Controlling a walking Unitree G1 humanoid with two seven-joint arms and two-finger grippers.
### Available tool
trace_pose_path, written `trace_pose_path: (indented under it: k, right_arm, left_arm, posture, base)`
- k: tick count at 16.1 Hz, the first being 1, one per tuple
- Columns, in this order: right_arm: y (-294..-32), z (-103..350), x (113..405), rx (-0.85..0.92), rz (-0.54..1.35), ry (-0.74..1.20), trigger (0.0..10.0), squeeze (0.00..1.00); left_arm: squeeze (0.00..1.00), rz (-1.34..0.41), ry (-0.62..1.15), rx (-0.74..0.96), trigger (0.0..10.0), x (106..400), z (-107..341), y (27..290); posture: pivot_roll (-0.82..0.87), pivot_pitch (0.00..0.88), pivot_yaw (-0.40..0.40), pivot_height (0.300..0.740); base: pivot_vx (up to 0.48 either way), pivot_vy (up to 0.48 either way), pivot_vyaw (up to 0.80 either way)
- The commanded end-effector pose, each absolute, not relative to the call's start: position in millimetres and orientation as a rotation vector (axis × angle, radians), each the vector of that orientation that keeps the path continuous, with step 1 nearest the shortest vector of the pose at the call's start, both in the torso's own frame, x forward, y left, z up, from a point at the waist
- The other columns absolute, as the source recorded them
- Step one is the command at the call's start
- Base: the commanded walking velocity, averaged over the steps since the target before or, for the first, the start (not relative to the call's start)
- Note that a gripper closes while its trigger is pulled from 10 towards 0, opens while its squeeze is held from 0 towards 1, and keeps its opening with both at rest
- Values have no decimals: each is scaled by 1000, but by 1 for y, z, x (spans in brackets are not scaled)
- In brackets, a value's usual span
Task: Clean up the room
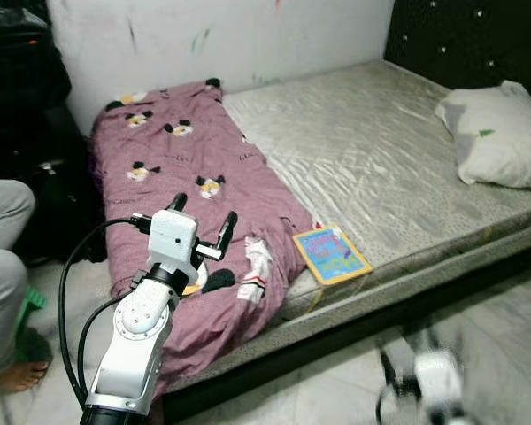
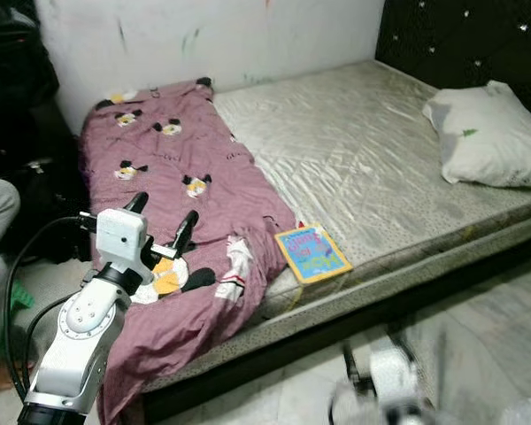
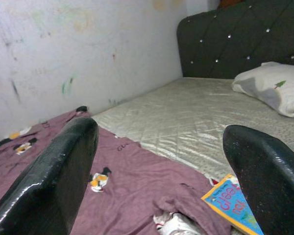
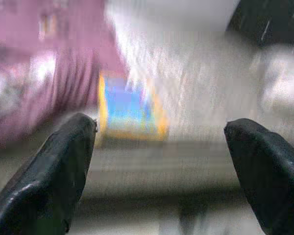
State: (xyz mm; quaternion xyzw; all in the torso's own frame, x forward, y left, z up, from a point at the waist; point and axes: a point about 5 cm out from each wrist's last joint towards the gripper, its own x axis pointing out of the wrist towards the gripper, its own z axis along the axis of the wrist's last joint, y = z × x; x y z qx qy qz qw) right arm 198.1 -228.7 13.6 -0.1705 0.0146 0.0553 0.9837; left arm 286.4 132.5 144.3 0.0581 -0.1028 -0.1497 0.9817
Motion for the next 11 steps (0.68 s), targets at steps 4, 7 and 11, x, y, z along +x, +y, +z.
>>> trace_pose_path:
  k: [4, 7, 11]
  right_arm:
    - [-209, 69, 215, -343, 147, -94, 10000, 0]
    - [-198, 88, 211, -336, 160, -91, 10000, 0]
    - [-189, 107, 209, -332, 164, -58, 10000, 0]
  left_arm:
    - [0, -305, -199, 113, 10000, 288, 142, 135]
    - [0, -302, -193, 112, 10000, 288, 141, 135]
    - [0, -301, -194, 108, 10000, 289, 141, 135]
  posture:
    - [-149, 0, 52, 740]
    - [-149, 0, 53, 740]
    - [-148, 0, 51, 740]
  base:
    - [0, 317, 0]
    - [0, 306, 0]
    - [0, 480, 0]
